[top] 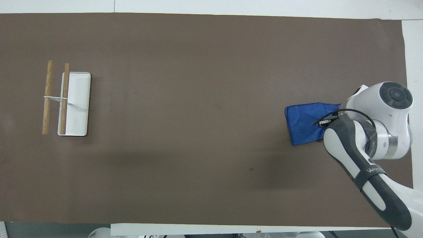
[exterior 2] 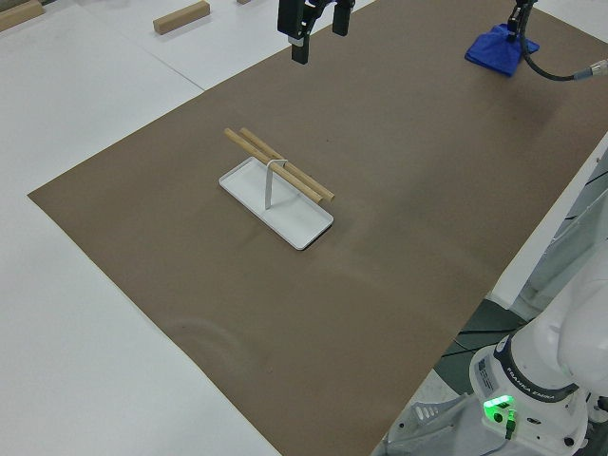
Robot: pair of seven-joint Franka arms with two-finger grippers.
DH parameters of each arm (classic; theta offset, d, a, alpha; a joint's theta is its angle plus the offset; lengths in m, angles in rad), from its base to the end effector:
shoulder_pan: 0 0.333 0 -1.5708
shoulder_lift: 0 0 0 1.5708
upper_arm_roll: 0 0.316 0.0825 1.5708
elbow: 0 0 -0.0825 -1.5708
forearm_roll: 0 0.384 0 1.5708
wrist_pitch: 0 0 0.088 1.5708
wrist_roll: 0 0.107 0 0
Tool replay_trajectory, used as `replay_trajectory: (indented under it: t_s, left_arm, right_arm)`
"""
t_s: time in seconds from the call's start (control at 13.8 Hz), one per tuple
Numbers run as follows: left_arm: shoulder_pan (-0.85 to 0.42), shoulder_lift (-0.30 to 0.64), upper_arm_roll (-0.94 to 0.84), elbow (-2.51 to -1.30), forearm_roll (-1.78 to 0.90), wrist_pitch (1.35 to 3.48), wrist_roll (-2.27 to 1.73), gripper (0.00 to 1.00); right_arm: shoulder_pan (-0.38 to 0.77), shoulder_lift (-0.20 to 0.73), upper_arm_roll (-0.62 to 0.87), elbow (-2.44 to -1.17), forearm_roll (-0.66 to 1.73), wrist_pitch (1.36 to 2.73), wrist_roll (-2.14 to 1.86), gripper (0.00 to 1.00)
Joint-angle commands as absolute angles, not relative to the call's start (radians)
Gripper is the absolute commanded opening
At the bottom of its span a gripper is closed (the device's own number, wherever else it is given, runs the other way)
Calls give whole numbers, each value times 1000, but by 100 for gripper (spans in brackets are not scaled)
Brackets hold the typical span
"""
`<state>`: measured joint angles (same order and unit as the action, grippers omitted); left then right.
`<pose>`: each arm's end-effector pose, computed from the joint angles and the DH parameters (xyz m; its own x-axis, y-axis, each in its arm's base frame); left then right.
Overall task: Right arm passes towel to left arm to hang
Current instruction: 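Lift the blue towel with the right gripper while the left gripper approaches, then carry the towel toward the left gripper and let the left gripper grasp it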
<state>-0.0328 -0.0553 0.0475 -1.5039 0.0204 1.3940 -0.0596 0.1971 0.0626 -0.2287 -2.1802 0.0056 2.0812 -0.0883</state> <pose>0.5179 0.0109 0.6701 0.9956 0.0776 -0.0535 0.0765 -0.9968 -0.0209 0.5234 -0.0158 0.3498 0.9858 0.0525 -0.1595 0.0525 -0.9986 -0.0043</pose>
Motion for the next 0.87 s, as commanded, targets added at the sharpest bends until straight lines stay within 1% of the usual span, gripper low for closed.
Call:
replay_trajectory:
  t_s: [0.0,0.14,0.29,0.51,0.8]
  left_arm:
    - [-54,-106,34,-1600,37,1480,-304,100]
    - [-136,-121,29,-1660,32,1561,-533,100]
    - [-237,-111,29,-1690,12,1624,-798,100]
    - [-354,-100,29,-1729,-53,1757,-1191,100]
    - [-469,-51,29,-1759,-179,1905,-1503,99]
  right_arm:
    - [201,77,-221,-1990,154,1872,-107,0]
    - [233,86,-218,-1883,240,1768,-98,0]
    - [265,95,-218,-1820,357,1723,-22,0]
    - [348,100,-218,-1804,570,1743,206,0]
    - [458,110,-218,-1813,820,1799,536,0]
